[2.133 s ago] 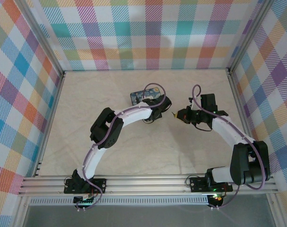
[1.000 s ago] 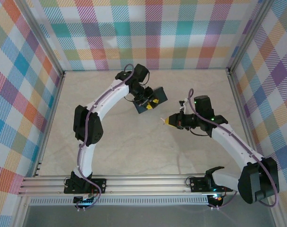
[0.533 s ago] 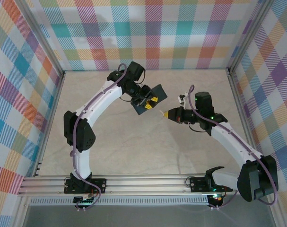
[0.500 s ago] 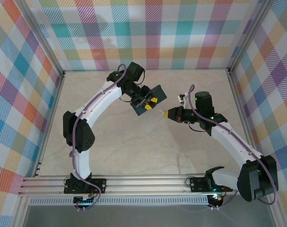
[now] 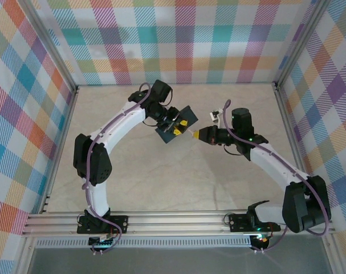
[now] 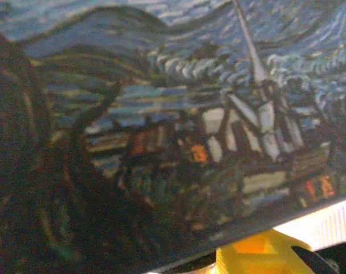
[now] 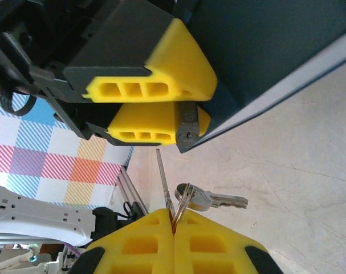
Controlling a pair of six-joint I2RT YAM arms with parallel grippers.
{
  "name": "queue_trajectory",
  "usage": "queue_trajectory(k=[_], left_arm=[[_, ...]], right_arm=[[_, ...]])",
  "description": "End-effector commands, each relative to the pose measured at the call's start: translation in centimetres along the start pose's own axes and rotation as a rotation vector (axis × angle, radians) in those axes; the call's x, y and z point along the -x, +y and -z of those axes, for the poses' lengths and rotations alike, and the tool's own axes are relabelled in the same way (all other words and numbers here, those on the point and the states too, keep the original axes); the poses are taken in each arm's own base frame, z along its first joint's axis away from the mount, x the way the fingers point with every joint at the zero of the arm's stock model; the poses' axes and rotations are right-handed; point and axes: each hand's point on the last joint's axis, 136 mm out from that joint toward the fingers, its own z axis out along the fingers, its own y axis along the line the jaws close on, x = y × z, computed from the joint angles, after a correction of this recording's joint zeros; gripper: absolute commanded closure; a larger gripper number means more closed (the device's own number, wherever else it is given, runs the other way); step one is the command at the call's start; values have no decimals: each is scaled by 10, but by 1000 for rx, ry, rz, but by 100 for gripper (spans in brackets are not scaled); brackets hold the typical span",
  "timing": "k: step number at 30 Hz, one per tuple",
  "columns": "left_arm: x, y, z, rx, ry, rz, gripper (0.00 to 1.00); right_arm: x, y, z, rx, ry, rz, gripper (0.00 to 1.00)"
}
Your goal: Unlock a padlock with a key
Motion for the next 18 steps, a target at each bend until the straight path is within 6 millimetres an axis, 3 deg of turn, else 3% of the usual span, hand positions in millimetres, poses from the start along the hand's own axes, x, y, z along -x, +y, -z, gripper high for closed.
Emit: queue_trajectory(k=[1, 18], left_arm=[[-9, -25, 30, -115, -17, -54, 98], [-9, -17, 31, -125, -15, -45, 98]], right_arm=[[5, 11, -5, 51, 8, 32, 100], [10, 13, -17, 53, 16, 60, 100]])
